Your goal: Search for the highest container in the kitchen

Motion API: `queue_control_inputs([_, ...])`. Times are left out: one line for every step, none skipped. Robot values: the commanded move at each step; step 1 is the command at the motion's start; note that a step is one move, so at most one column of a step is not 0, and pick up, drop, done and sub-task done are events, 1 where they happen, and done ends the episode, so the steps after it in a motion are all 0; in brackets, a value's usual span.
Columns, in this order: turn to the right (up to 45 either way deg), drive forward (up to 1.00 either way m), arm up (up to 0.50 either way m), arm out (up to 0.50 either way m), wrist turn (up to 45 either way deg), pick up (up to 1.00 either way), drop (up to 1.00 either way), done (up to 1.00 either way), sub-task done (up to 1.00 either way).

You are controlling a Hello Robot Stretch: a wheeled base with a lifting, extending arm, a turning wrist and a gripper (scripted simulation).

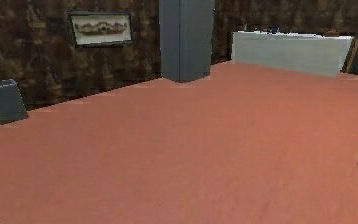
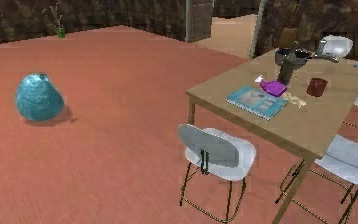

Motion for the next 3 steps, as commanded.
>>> queue_control_inputs([15.0, 0.0, 0.0, 0.0, 0.0, 0.0, 0.0, 0.0, 0.0])
queue_control_inputs([0.0, 1.0, 0.0, 0.0, 0.0, 0.0, 0.0, 0.0, 0.0])
queue_control_inputs([0.0, 1.0, 0.0, 0.0, 0.0, 0.0, 0.0, 0.0, 0.0])
